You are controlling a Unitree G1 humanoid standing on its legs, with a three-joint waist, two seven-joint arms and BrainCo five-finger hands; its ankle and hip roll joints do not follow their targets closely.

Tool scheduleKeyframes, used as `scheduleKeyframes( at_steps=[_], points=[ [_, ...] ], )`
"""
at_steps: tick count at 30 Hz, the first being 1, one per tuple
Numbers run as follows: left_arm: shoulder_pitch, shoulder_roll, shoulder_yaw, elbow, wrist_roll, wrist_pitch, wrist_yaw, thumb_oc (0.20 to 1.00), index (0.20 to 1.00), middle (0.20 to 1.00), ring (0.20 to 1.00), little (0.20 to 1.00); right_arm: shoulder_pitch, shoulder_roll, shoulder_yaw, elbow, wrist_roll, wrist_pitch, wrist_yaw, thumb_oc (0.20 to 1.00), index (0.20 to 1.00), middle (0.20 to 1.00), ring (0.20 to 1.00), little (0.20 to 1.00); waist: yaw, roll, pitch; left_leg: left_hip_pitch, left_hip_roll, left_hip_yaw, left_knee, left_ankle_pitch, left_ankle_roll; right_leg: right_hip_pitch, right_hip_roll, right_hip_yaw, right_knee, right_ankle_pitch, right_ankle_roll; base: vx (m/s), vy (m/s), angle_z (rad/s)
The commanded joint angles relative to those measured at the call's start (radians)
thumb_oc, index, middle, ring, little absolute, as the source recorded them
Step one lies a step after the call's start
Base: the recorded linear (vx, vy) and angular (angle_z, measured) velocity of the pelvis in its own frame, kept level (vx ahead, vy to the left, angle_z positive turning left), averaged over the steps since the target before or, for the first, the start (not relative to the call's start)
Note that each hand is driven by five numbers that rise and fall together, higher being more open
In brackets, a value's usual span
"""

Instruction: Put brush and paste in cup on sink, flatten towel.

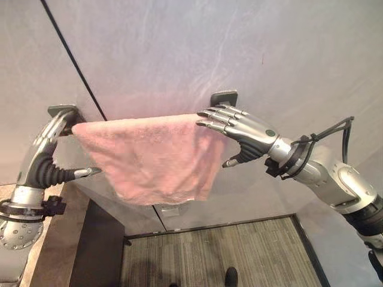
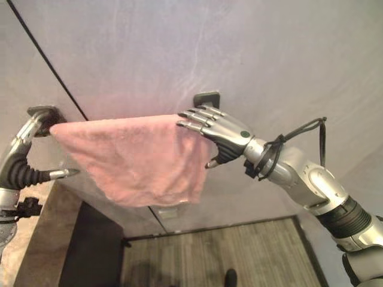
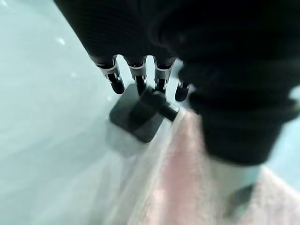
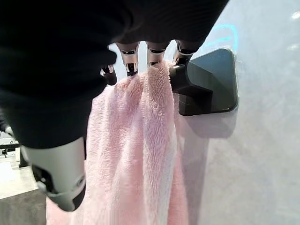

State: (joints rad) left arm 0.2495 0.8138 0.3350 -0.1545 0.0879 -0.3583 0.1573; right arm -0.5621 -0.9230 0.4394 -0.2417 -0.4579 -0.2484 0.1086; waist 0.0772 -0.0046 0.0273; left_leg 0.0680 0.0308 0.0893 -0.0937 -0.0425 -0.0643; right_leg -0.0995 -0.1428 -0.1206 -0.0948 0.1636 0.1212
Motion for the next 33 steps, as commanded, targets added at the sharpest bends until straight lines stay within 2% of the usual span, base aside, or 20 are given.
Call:
scheduleKeyframes(
  at_steps=[1, 6, 10, 14, 16, 25, 29, 33],
  points=[
    [0.106, -0.006, -0.023, 0.146, 0.018, 0.105, -0.026, 1.000, 1.000, 1.000, 1.000, 1.000, 0.112, -0.031, 0.014, 0.217, -0.071, 0.070, 0.039, 1.000, 1.000, 1.000, 1.000, 1.000, -0.022, -0.030, 0.049, -0.046, -0.036, 0.023, 0.013, 0.019, 0.042, 0.041, -0.113, 0.029, 0.044, -0.060, 0.102, 0.00, 0.000, 0.00],
    [0.096, -0.006, -0.029, 0.150, 0.046, 0.106, -0.018, 1.000, 1.000, 1.000, 1.000, 1.000, 0.112, -0.023, 0.000, 0.238, -0.106, 0.073, 0.010, 1.000, 1.000, 1.000, 1.000, 1.000, -0.027, -0.030, 0.044, -0.039, -0.032, 0.023, 0.011, 0.019, 0.041, 0.046, -0.112, 0.027, 0.051, -0.066, 0.099, 0.00, 0.000, 0.00],
    [0.072, -0.053, -0.048, 0.152, 0.049, 0.101, 0.003, 1.000, 1.000, 1.000, 1.000, 1.000, 0.183, 0.044, -0.076, 0.238, -0.080, 0.074, -0.061, 1.000, 1.000, 1.000, 1.000, 1.000, -0.035, -0.028, 0.036, -0.028, -0.028, 0.017, 0.010, 0.016, 0.041, 0.062, -0.110, 0.020, 0.054, -0.074, 0.097, 0.00, 0.000, 0.00],
    [0.044, -0.088, -0.079, 0.160, 0.043, 0.097, 0.030, 1.000, 1.000, 1.000, 1.000, 1.000, 0.191, 0.191, -0.118, 0.236, 0.028, 0.076, -0.136, 1.000, 1.000, 1.000, 1.000, 1.000, -0.034, -0.023, 0.028, -0.017, -0.029, 0.016, 0.009, 0.013, 0.042, 0.076, -0.107, 0.018, 0.044, -0.077, 0.095, 0.01, -0.012, 0.11],
    [0.036, -0.117, -0.080, 0.151, 0.024, 0.088, 0.052, 1.000, 1.000, 1.000, 1.000, 1.000, 0.209, 0.256, -0.178, 0.176, 0.123, 0.055, -0.188, 1.000, 1.000, 1.000, 1.000, 1.000, -0.034, -0.018, 0.021, -0.012, -0.026, 0.020, 0.009, 0.013, 0.042, 0.079, -0.103, 0.021, 0.036, -0.075, 0.093, 0.00, -0.008, 0.03],
    [-0.014, -0.168, -0.101, 0.166, -0.034, 0.072, 0.105, 1.000, 1.000, 1.000, 1.000, 1.000, 0.177, 0.394, -0.203, 0.053, 0.348, -0.007, -0.231, 1.000, 1.000, 1.000, 1.000, 1.000, -0.030, -0.017, 0.014, -0.012, -0.019, 0.028, 0.007, 0.021, 0.038, 0.076, -0.095, 0.030, 0.026, -0.063, 0.092, -0.01, -0.002, -0.02],
    [-0.019, -0.202, -0.101, 0.175, -0.052, 0.071, 0.126, 1.000, 1.000, 1.000, 1.000, 1.000, 0.185, 0.442, -0.210, 0.043, 0.446, -0.015, -0.231, 1.000, 1.000, 1.000, 1.000, 1.000, -0.031, -0.020, 0.013, -0.011, -0.017, 0.033, 0.006, 0.022, 0.037, 0.075, -0.093, 0.033, 0.018, -0.056, 0.092, -0.02, -0.008, -0.11],
    [-0.020, -0.313, -0.093, 0.208, -0.154, 0.060, 0.142, 1.000, 1.000, 1.000, 1.000, 1.000, 0.265, 0.478, -0.269, 0.034, 0.505, -0.014, -0.253, 1.000, 1.000, 1.000, 1.000, 1.000, -0.041, -0.025, 0.011, -0.011, -0.014, 0.048, 0.006, 0.024, 0.037, 0.067, -0.090, 0.047, 0.012, -0.048, 0.093, -0.03, -0.004, -0.09]
  ],
)
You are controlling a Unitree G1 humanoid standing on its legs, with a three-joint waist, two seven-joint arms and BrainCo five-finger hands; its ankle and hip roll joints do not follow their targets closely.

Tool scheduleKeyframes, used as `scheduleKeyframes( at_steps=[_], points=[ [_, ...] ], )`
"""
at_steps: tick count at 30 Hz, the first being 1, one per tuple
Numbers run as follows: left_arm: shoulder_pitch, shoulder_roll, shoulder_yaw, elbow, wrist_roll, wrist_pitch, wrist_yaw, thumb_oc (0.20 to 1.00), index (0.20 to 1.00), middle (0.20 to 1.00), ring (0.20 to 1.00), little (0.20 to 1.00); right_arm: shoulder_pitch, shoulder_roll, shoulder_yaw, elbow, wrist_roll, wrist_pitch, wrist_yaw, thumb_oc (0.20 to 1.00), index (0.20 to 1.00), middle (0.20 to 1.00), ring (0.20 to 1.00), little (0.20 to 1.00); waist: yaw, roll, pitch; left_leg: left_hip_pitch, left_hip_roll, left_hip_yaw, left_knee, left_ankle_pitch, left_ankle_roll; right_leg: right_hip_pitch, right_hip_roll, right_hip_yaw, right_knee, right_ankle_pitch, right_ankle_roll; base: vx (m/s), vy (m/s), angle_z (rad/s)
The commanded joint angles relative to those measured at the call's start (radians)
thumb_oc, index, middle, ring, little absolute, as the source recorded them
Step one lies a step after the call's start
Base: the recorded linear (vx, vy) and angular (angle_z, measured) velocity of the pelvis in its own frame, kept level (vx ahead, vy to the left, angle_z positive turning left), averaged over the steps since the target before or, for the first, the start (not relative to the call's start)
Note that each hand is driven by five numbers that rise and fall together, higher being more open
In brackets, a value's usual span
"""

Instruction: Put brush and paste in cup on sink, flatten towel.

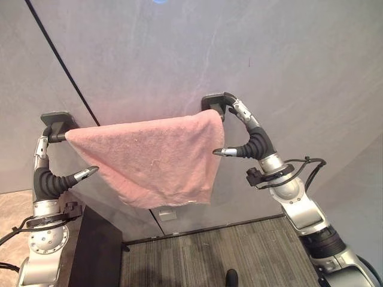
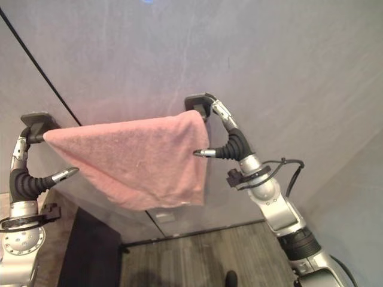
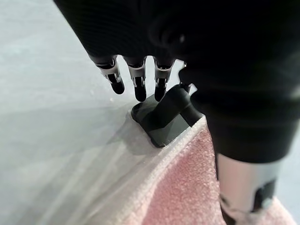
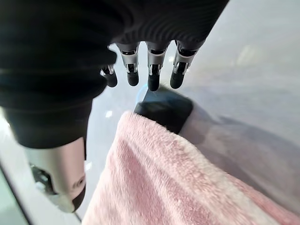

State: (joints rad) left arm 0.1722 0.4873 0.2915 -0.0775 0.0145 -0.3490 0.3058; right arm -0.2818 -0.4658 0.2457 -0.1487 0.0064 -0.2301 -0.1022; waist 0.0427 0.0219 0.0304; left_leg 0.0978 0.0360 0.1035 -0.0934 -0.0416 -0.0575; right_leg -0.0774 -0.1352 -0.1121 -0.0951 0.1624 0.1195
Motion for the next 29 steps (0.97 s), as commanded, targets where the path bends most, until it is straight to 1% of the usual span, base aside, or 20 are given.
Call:
scheduleKeyframes(
  at_steps=[1, 5, 6, 7, 8, 9, 11, 12, 14, 16, 17, 18, 20, 22, 23, 24, 26, 27, 29],
  points=[
    [0.056, -0.012, -0.049, 0.142, -0.112, 0.047, -0.011, 1.000, 1.000, 1.000, 1.000, 1.000, 0.013, 0.028, -0.089, -0.052, 0.054, -0.028, -0.045, 1.000, 1.000, 1.000, 1.000, 1.000, -0.009, -0.053, 0.007, -0.040, -0.019, 0.034, 0.006, 0.023, 0.031, 0.044, -0.097, 0.040, 0.012, -0.046, 0.093, -0.01, -0.006, -0.11],
    [0.062, -0.075, -0.060, 0.168, -0.205, 0.047, -0.048, 1.000, 1.000, 1.000, 1.000, 1.000, 0.139, 0.071, -0.138, -0.013, 0.162, -0.011, -0.026, 1.000, 1.000, 1.000, 1.000, 1.000, -0.024, -0.055, 0.005, -0.035, -0.019, 0.035, 0.006, 0.022, 0.031, 0.049, -0.096, 0.039, 0.015, -0.047, 0.089, 0.00, -0.007, -0.11],
    [0.065, -0.088, -0.059, 0.178, -0.233, 0.048, -0.055, 1.000, 1.000, 1.000, 1.000, 1.000, 0.166, 0.076, -0.147, -0.003, 0.169, -0.006, -0.022, 1.000, 1.000, 1.000, 1.000, 1.000, -0.027, -0.054, 0.004, -0.033, -0.019, 0.034, 0.006, 0.022, 0.032, 0.052, -0.096, 0.039, 0.015, -0.049, 0.088, 0.00, 0.000, 0.00],
    [0.065, -0.103, -0.060, 0.187, -0.269, 0.049, -0.073, 1.000, 1.000, 1.000, 1.000, 1.000, 0.190, 0.077, -0.155, 0.008, 0.169, -0.002, -0.017, 1.000, 1.000, 1.000, 1.000, 1.000, -0.030, -0.054, 0.005, -0.031, -0.019, 0.033, 0.006, 0.022, 0.032, 0.054, -0.096, 0.039, 0.017, -0.050, 0.087, 0.00, 0.000, 0.00],
    [0.073, -0.134, -0.060, 0.205, -0.333, 0.048, -0.095, 1.000, 1.000, 1.000, 1.000, 1.000, 0.234, 0.096, -0.159, 0.041, 0.218, 0.008, -0.002, 1.000, 1.000, 1.000, 1.000, 1.000, -0.035, -0.054, 0.006, -0.028, -0.019, 0.030, 0.008, 0.021, 0.032, 0.058, -0.095, 0.038, 0.020, -0.056, 0.083, 0.00, 0.000, 0.00],
    [0.072, -0.149, -0.063, 0.227, -0.371, 0.051, -0.108, 1.000, 1.000, 1.000, 1.000, 1.000, 0.254, 0.101, -0.160, 0.063, 0.230, 0.013, 0.003, 1.000, 1.000, 1.000, 1.000, 1.000, -0.038, -0.053, 0.006, -0.026, -0.019, 0.028, 0.010, 0.020, 0.033, 0.060, -0.095, 0.039, 0.024, -0.059, 0.081, 0.00, 0.000, 0.00],
    [0.073, -0.159, -0.067, 0.240, -0.399, 0.054, -0.123, 1.000, 1.000, 1.000, 1.000, 1.000, 0.271, 0.103, -0.159, 0.081, 0.233, 0.018, 0.008, 1.000, 1.000, 1.000, 1.000, 1.000, -0.040, -0.052, 0.007, -0.024, -0.018, 0.026, 0.012, 0.018, 0.033, 0.061, -0.095, 0.038, 0.032, -0.066, 0.079, 0.00, 0.000, 0.00],
    [0.078, -0.169, -0.071, 0.245, -0.414, 0.054, -0.129, 1.000, 1.000, 1.000, 1.000, 1.000, 0.287, 0.118, -0.153, 0.109, 0.271, 0.021, 0.015, 1.000, 1.000, 1.000, 1.000, 1.000, -0.041, -0.052, 0.009, -0.022, -0.018, 0.023, 0.014, 0.016, 0.034, 0.062, -0.095, 0.038, 0.041, -0.072, 0.076, 0.00, 0.000, 0.00],
    [0.076, -0.177, -0.083, 0.272, -0.432, 0.058, -0.136, 1.000, 1.000, 1.000, 1.000, 1.000, 0.298, 0.121, -0.144, 0.143, 0.291, 0.032, 0.029, 1.000, 1.000, 1.000, 1.000, 1.000, -0.043, -0.051, 0.013, -0.019, -0.018, 0.021, 0.019, 0.015, 0.035, 0.060, -0.095, 0.040, 0.060, -0.082, 0.073, 0.01, -0.008, 0.04],
    [0.068, -0.180, -0.101, 0.303, -0.432, 0.060, -0.132, 1.000, 1.000, 1.000, 1.000, 1.000, 0.297, 0.127, -0.125, 0.211, 0.290, 0.039, 0.032, 1.000, 1.000, 1.000, 1.000, 1.000, -0.043, -0.050, 0.018, -0.018, -0.017, 0.017, 0.030, 0.010, 0.036, 0.059, -0.094, 0.044, 0.081, -0.094, 0.070, 0.00, -0.004, 0.02],
    [0.052, -0.185, -0.122, 0.381, -0.458, 0.072, -0.149, 1.000, 1.000, 1.000, 1.000, 1.000, 0.289, 0.118, -0.104, 0.280, 0.243, 0.053, 0.033, 1.000, 1.000, 1.000, 1.000, 1.000, -0.044, -0.049, 0.019, -0.016, -0.017, 0.013, 0.039, 0.006, 0.036, 0.059, -0.093, 0.046, 0.090, -0.100, 0.069, 0.00, 0.000, 0.00],
    [0.050, -0.185, -0.122, 0.383, -0.459, 0.071, -0.149, 1.000, 1.000, 1.000, 1.000, 1.000, 0.288, 0.118, -0.104, 0.282, 0.243, 0.052, 0.033, 1.000, 1.000, 1.000, 1.000, 1.000, -0.044, -0.049, 0.020, -0.016, -0.016, 0.013, 0.039, 0.006, 0.036, 0.060, -0.093, 0.046, 0.090, -0.101, 0.069, 0.00, 0.000, 0.00],
    [0.038, -0.185, -0.154, 0.454, -0.455, 0.081, -0.159, 1.000, 1.000, 1.000, 1.000, 1.000, 0.279, 0.124, -0.079, 0.408, 0.227, 0.070, 0.035, 1.000, 1.000, 1.000, 1.000, 1.000, -0.044, -0.050, 0.019, -0.013, -0.016, 0.011, 0.044, 0.004, 0.035, 0.066, -0.092, 0.043, 0.091, -0.104, 0.068, 0.00, 0.000, 0.00],
    [0.009, -0.186, -0.194, 0.575, -0.435, 0.103, -0.171, 1.000, 1.000, 1.000, 1.000, 1.000, 0.253, 0.115, -0.043, 0.558, 0.131, 0.093, 0.018, 1.000, 1.000, 1.000, 1.000, 1.000, -0.045, -0.049, 0.016, -0.012, -0.015, 0.008, 0.048, 0.004, 0.034, 0.071, -0.092, 0.039, 0.095, -0.108, 0.068, 0.00, 0.000, 0.00],
    [0.007, -0.186, -0.194, 0.577, -0.435, 0.102, -0.172, 1.000, 1.000, 1.000, 1.000, 1.000, 0.251, 0.116, -0.043, 0.560, 0.131, 0.092, 0.017, 1.000, 1.000, 1.000, 1.000, 1.000, -0.046, -0.049, 0.017, -0.011, -0.015, 0.008, 0.048, 0.004, 0.034, 0.072, -0.092, 0.039, 0.095, -0.109, 0.068, 0.00, -0.016, 0.03],
    [-0.007, -0.192, -0.225, 0.675, -0.412, 0.128, -0.189, 1.000, 1.000, 1.000, 1.000, 1.000, 0.227, 0.114, -0.019, 0.699, 0.085, 0.112, 0.017, 1.000, 1.000, 1.000, 1.000, 1.000, -0.047, -0.046, 0.015, -0.009, -0.013, 0.005, 0.045, 0.004, 0.033, 0.074, -0.091, 0.035, 0.095, -0.111, 0.067, 0.00, -0.013, 0.07],
    [-0.061, -0.209, -0.265, 0.913, -0.354, 0.172, -0.185, 1.000, 1.000, 1.000, 1.000, 1.000, 0.188, 0.124, -0.002, 0.925, 0.044, 0.131, 0.000, 1.000, 1.000, 1.000, 1.000, 1.000, -0.056, -0.043, 0.015, -0.003, -0.012, 0.006, 0.043, 0.005, 0.031, 0.080, -0.087, 0.035, 0.093, -0.114, 0.066, 0.00, -0.021, 0.09],
    [-0.073, -0.215, -0.282, 0.945, -0.355, 0.177, -0.196, 1.000, 1.000, 1.000, 1.000, 1.000, 0.173, 0.129, 0.001, 0.986, 0.043, 0.141, -0.002, 1.000, 1.000, 1.000, 1.000, 1.000, -0.058, -0.042, 0.010, -0.006, -0.011, 0.006, 0.042, 0.006, 0.030, 0.077, -0.087, 0.035, 0.090, -0.112, 0.065, 0.00, -0.021, 0.05],
    [-0.090, -0.231, -0.285, 1.073, -0.302, 0.192, -0.181, 1.000, 1.000, 1.000, 1.000, 1.000, 0.163, 0.129, -0.003, 1.117, 0.016, 0.153, -0.010, 1.000, 1.000, 1.000, 1.000, 1.000, -0.062, -0.041, 0.002, -0.006, -0.009, 0.007, 0.038, 0.008, 0.028, 0.081, -0.085, 0.032, 0.083, -0.111, 0.063, 0.01, -0.022, 0.05]
  ],
)
